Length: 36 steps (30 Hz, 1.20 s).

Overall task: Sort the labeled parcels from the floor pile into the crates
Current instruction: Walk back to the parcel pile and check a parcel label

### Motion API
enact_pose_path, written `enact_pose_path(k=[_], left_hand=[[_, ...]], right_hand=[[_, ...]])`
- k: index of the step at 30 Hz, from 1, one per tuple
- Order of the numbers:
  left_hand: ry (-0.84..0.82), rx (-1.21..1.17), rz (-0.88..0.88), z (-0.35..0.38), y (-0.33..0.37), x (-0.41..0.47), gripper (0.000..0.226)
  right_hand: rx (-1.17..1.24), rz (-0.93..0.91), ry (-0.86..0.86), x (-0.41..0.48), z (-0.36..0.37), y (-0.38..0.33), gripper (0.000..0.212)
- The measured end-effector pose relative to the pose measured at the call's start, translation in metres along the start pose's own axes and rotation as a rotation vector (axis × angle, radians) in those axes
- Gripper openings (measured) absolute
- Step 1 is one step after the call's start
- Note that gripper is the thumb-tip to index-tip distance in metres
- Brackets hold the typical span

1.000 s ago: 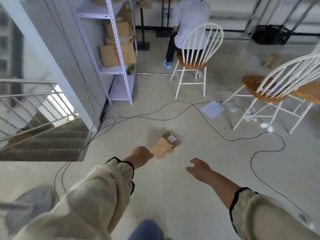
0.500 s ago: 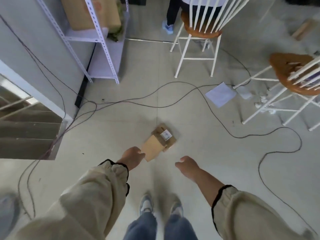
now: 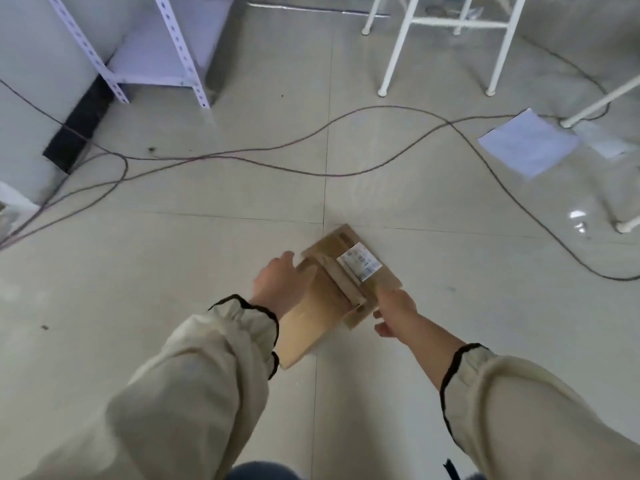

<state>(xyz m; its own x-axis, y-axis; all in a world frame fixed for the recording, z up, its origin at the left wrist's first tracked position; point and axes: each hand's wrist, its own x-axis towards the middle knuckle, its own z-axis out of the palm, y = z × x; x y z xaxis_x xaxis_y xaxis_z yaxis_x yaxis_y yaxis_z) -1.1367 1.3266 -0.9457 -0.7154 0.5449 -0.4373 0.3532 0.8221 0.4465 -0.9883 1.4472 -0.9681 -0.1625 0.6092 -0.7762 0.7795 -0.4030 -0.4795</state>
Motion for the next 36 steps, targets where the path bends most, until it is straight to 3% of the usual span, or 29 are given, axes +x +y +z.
enact_pose_path(k=[3, 9, 11, 14, 16, 19, 21, 26, 30, 36], left_hand=[[0.074, 0.019, 0.025, 0.023, -0.003, 0.029, 0.05], [0.099, -0.218, -0.048, 0.02, -0.009, 0.008, 0.035], [0.195, -0.386, -0.003, 0.001, -0.021, 0.0, 0.03], [0.409, -0.74, 0.126, -0.01, -0.054, -0.016, 0.022], [0.487, -0.817, 0.098, 0.002, -0.082, -0.022, 0.019], [0.371, -0.793, -0.059, 0.029, -0.116, -0.024, 0.031], [0.282, -0.732, -0.12, 0.042, -0.13, -0.03, 0.045], [-0.083, -0.51, -0.164, 0.071, -0.155, -0.038, 0.053], [-0.093, -0.364, -0.146, 0.091, -0.163, -0.033, 0.058], [-0.135, -0.436, -0.214, 0.094, -0.165, -0.03, 0.067]], right_hand=[[0.133, 0.08, -0.248, 0.024, 0.019, 0.001, 0.043], [0.158, -0.008, -0.185, 0.012, 0.031, -0.014, 0.036], [0.153, -0.193, -0.152, 0.005, 0.035, -0.025, 0.041], [0.025, -0.64, -0.132, -0.011, 0.051, -0.04, 0.042], [-0.108, -0.846, -0.15, -0.014, 0.069, -0.037, 0.046], [-0.37, -0.974, -0.22, -0.001, 0.096, -0.015, 0.05], [-0.475, -0.977, -0.287, 0.005, 0.107, 0.001, 0.047], [-0.875, -0.922, -0.418, 0.025, 0.111, 0.028, 0.031], [-0.998, -0.889, -0.434, 0.035, 0.111, 0.035, 0.025], [-1.041, -0.916, -0.417, 0.036, 0.112, 0.034, 0.023]])
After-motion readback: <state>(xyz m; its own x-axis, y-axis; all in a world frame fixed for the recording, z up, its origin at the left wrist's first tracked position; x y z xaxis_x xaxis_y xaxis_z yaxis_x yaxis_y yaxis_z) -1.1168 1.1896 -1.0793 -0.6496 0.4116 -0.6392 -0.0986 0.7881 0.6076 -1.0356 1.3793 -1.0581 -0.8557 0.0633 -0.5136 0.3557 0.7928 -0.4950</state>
